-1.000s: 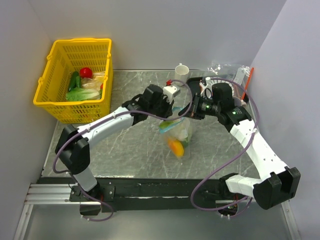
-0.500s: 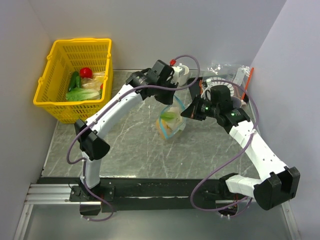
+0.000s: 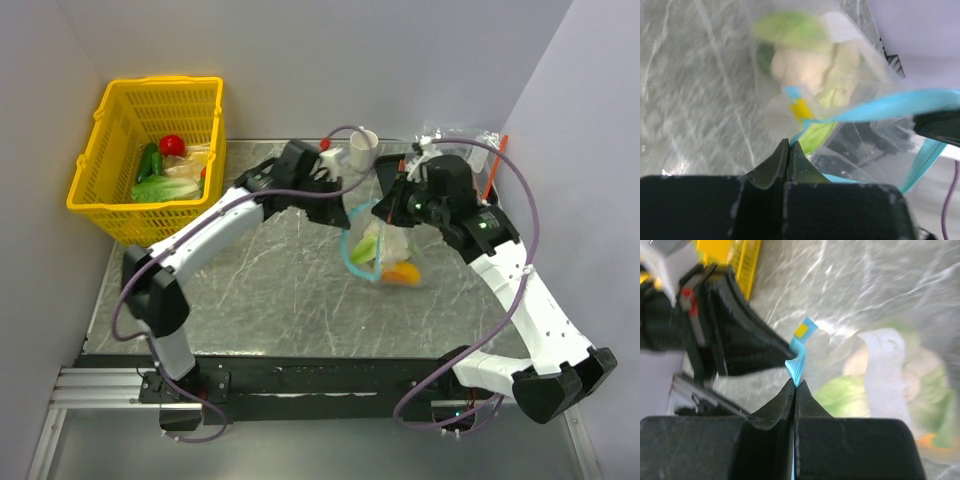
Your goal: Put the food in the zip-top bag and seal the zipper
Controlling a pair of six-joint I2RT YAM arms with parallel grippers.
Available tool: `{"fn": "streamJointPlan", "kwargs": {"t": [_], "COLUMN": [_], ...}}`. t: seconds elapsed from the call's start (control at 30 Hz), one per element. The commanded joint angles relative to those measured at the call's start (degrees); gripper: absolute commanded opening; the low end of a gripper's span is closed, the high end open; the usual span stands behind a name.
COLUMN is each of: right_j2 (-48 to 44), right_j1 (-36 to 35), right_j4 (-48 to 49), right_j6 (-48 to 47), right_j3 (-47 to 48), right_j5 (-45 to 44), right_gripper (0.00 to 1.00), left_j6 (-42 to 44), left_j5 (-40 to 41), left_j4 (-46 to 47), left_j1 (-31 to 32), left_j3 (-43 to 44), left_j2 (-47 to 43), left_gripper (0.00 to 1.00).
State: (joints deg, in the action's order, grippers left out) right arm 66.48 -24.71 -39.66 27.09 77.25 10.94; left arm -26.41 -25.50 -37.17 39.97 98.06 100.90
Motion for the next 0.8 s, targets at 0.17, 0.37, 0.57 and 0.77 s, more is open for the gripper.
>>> {"fn": "streamJointPlan", "kwargs": {"t": [0.17,0.37,0.57,0.77], "right_j2": [3.4,2.8,6.7,15.7], "right_j1": [-6.3,-3.2,2.6,4.5], "right_j4": [10.6,12.1,18.4,24.7], "right_j6": [2.0,-0.9,-2.0,-7.9], "right_j3": [-7.4,-5.7,-4.7,0.2], "right_j5": [8.0,14.1,20.3,28.2], "right_gripper": [0.55,0.6,0.55,0.56], "left_j6": [0.7,4.3,9.7,14.3], "left_j5": [-8.3,-6.2,0.1,-2.4], "left_j4": [19.0,16.3,14.8,18.6], "left_j1": [-8.9,-8.9,-9.4,-10.1], "left_j3": [-23.6,-24.1,-23.8,-22.4], "left_j2": [-9.1,-9.8,-13.8,-16.8], "left_gripper": [0.01,0.01,0.01,0.01]}}
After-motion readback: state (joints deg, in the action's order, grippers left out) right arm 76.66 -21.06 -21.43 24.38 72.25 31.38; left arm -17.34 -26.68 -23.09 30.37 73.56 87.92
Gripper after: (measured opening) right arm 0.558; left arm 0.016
